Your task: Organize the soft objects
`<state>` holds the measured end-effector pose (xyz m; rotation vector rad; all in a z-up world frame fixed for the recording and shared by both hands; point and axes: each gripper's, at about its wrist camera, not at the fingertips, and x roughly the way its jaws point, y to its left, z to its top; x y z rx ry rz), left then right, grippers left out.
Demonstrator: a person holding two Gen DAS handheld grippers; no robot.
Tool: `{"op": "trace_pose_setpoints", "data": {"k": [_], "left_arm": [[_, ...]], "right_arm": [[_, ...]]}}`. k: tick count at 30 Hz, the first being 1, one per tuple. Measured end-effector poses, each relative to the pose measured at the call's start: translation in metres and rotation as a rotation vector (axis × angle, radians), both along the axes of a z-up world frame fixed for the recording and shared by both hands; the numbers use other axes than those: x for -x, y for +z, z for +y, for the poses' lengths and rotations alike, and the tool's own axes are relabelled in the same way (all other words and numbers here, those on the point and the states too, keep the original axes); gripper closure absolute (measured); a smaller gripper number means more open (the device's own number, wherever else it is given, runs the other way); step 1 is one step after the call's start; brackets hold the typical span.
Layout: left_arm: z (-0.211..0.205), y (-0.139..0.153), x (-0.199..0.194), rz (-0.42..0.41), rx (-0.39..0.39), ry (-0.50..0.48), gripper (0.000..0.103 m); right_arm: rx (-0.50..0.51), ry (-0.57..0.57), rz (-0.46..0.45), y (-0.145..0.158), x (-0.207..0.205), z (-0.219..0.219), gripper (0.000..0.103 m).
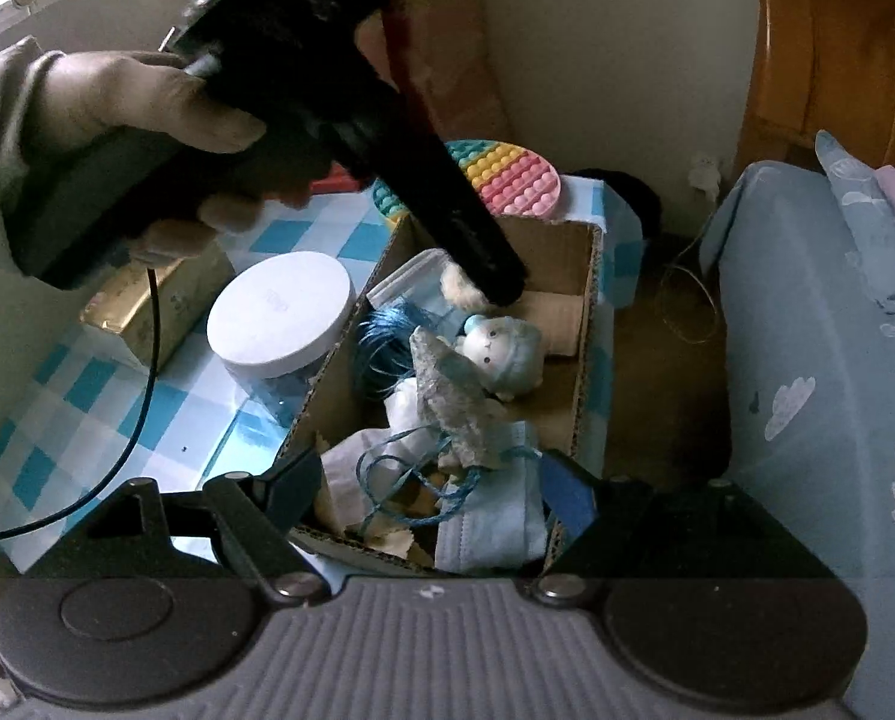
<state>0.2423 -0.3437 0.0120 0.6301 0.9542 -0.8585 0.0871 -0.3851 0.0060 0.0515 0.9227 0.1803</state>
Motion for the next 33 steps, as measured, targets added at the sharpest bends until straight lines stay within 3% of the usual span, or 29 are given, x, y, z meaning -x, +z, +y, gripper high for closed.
{"op": "trace_pose_setpoints", "data": {"k": [4,8,10,13,18,21,23,27,33], "left_arm": [[0.008,-0.001,-0.002,-0.043,0.044,0.048,0.02],[0.03,0.018,0.011,-0.093,0.118,0.065,0.007],[0.047,0.031,0.026,-0.168,0.152,0.084,0.005],[0.076,0.045,0.05,-0.24,0.192,0.118,0.004],[0.122,0.05,0.09,-0.302,0.2,0.263,0.001],[0.145,0.04,0.116,-0.382,0.145,0.423,0.001],[0.158,0.031,0.13,-0.343,0.13,0.482,0.001],[0.167,0.017,0.15,-0.288,0.111,0.506,0.001],[0.18,0.015,0.158,-0.247,0.146,0.543,0.001]], "right_arm": [[-0.013,-0.001,-0.006,0.002,0.003,0.004,0.02],[-0.011,-0.042,-0.005,0.005,0.007,0.01,0.018],[-0.011,-0.085,-0.005,0.006,0.01,0.013,0.009],[0.021,-0.166,0.008,0.008,0.012,0.02,0.008],[0.162,-0.373,-0.002,0.014,0.026,0.036,0.0],[0.13,-0.444,0.015,0.016,0.038,0.04,0.0],[0.112,-0.475,0.02,0.016,0.046,0.046,0.0],[0.115,-0.497,0.025,0.016,0.057,0.061,0.0],[0.144,-0.495,0.027,0.019,0.059,0.073,0.0]]}}
